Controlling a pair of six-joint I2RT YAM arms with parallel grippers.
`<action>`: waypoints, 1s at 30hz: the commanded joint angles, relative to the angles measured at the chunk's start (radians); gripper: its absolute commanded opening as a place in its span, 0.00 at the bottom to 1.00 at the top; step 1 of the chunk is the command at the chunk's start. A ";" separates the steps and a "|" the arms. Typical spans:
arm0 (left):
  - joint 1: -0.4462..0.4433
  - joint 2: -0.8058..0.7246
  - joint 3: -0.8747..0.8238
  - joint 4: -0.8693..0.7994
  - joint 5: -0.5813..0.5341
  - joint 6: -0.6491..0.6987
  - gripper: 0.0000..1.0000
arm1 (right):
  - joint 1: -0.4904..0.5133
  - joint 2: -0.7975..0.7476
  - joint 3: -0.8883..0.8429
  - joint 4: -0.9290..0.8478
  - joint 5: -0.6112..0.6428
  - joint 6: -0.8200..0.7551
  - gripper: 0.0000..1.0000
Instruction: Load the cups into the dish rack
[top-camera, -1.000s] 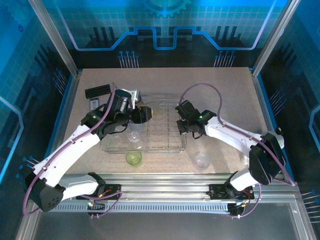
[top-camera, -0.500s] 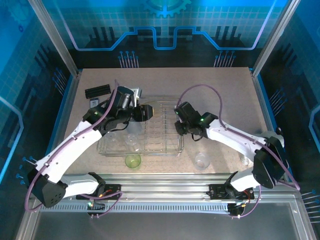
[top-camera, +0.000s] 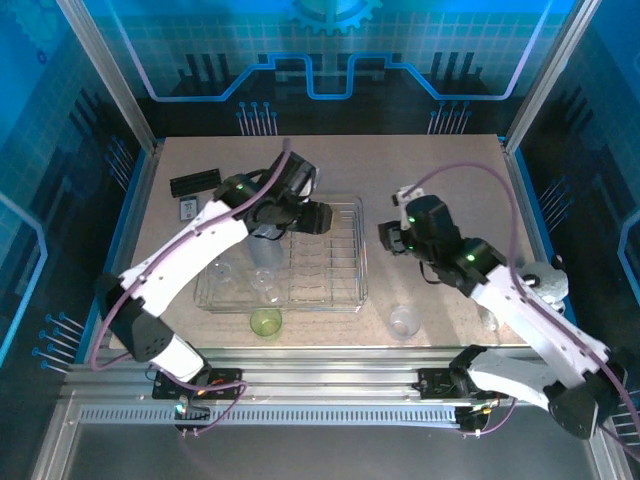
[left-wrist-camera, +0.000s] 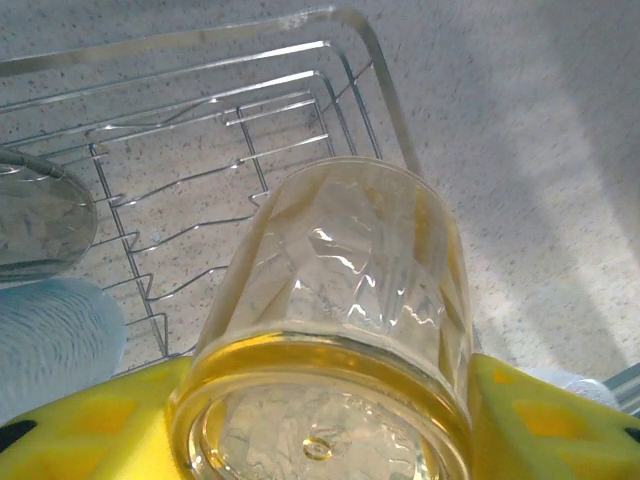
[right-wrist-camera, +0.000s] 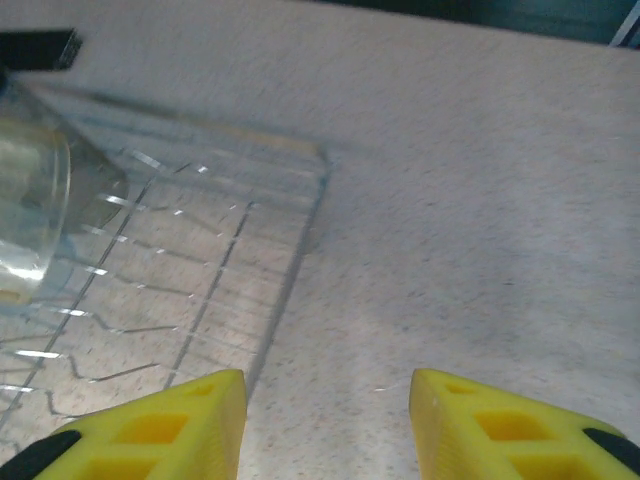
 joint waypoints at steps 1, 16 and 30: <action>-0.018 0.070 0.101 -0.121 -0.044 0.048 0.10 | -0.055 -0.076 -0.078 0.019 0.027 -0.044 0.48; -0.066 0.460 0.536 -0.337 -0.120 0.215 0.19 | -0.165 -0.285 -0.267 -0.010 -0.012 -0.045 0.49; -0.067 0.628 0.640 -0.400 -0.209 0.239 0.26 | -0.183 -0.281 -0.254 -0.018 -0.021 -0.081 0.50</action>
